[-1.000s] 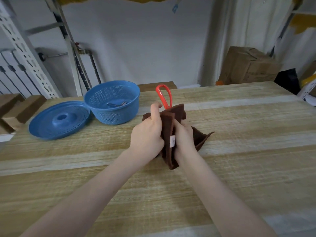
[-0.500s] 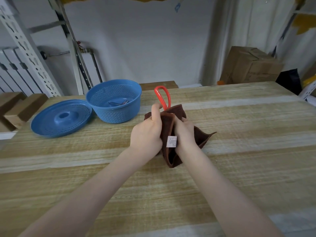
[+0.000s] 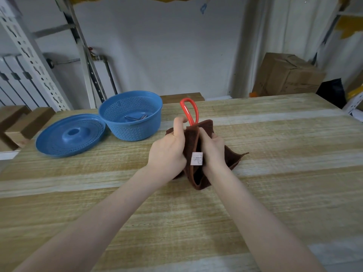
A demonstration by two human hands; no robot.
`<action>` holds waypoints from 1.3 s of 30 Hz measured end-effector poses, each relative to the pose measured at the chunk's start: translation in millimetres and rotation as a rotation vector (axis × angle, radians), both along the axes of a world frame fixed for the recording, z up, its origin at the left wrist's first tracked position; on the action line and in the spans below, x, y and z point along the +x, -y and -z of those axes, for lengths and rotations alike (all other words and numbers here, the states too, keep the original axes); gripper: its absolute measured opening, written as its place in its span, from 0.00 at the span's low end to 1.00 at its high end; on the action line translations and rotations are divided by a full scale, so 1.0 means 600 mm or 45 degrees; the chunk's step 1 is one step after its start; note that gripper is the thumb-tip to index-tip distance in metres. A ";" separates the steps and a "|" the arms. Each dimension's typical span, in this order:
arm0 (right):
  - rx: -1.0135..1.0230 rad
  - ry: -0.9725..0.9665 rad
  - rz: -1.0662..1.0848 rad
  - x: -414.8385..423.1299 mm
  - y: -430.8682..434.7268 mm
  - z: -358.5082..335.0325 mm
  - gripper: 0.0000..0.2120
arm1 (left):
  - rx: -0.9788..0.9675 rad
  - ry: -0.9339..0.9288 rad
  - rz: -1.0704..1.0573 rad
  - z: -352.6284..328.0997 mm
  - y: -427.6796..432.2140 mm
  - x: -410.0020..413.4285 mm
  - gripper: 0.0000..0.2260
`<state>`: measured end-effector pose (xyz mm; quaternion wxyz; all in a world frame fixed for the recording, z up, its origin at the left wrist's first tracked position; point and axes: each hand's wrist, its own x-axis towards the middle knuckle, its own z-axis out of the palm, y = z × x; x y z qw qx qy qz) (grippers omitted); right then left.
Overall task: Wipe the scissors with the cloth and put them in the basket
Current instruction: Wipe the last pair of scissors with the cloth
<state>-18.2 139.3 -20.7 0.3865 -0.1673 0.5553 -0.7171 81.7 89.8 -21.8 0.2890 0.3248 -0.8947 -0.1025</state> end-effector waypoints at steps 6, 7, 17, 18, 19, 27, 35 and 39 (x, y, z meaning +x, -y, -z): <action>-0.021 0.003 -0.047 0.002 0.000 0.000 0.11 | -0.027 0.024 -0.027 0.004 0.010 0.003 0.27; -0.010 -0.029 -0.072 0.003 -0.001 -0.001 0.09 | -0.025 0.033 -0.031 0.004 0.011 0.005 0.27; 0.070 -0.012 -0.057 -0.012 0.005 0.001 0.10 | 0.004 0.033 -0.006 0.005 0.015 -0.004 0.25; 0.069 0.004 -0.063 -0.012 0.004 0.000 0.11 | 0.008 0.039 -0.012 0.005 0.016 -0.005 0.25; 0.075 0.002 -0.070 -0.011 0.004 -0.003 0.10 | 0.015 0.043 -0.015 0.004 0.016 -0.005 0.25; 0.139 -0.109 -0.080 -0.017 0.005 -0.008 0.11 | 0.032 0.053 -0.002 0.005 0.009 -0.002 0.24; 0.074 -0.092 0.110 -0.011 0.007 0.014 0.18 | -0.041 0.116 -0.042 0.009 -0.001 -0.015 0.25; 0.029 0.001 0.041 -0.012 0.008 0.016 0.12 | -0.003 0.101 -0.060 0.001 0.005 -0.009 0.24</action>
